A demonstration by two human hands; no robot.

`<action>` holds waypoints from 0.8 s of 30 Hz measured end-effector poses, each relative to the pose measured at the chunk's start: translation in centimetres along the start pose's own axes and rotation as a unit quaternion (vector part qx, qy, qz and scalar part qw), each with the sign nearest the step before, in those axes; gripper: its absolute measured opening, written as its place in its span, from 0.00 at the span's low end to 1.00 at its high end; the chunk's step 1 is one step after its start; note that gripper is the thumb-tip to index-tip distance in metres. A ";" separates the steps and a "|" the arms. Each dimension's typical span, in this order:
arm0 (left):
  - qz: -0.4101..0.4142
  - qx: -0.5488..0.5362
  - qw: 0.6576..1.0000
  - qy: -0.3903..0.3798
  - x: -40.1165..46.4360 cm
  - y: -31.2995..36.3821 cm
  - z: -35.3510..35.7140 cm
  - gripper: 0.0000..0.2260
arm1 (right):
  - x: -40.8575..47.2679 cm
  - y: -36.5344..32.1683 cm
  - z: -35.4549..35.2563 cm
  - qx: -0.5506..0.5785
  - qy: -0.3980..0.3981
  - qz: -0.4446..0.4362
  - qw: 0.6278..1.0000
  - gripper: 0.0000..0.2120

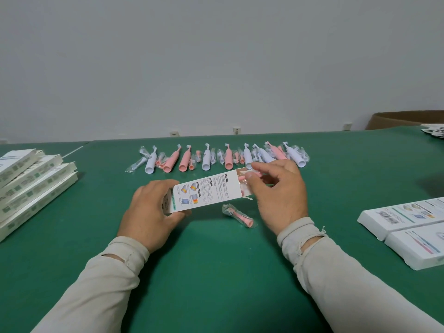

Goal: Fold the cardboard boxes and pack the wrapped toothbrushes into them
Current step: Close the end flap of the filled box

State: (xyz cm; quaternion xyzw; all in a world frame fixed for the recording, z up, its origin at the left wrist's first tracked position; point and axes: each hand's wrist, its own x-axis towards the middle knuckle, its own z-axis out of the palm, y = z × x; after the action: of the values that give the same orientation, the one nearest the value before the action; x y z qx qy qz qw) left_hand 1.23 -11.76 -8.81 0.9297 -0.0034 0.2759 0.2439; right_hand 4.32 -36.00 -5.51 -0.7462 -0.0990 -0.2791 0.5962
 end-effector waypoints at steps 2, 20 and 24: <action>-0.004 -0.001 1.000 -0.002 0.0 0.0 0.0 0.23 | 0.0 0.1 0.1 -0.006 0.005 0.004 1.000 0.09; -0.054 0.022 0.997 0.050 0.2 -0.7 -0.3 0.21 | 1.0 2.2 -1.0 -0.039 -0.041 0.057 0.997 0.04; -0.064 0.022 0.997 0.047 0.3 -0.8 -0.3 0.21 | 0.4 3.5 -0.2 -0.204 -0.227 0.050 0.951 0.05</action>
State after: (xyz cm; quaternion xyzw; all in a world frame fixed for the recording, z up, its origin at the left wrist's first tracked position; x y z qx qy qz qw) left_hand 1.43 -10.90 -8.83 0.9193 0.0742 0.3029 0.2402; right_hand 6.28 -37.21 -8.14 -0.8995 -0.1353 -0.0870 0.4062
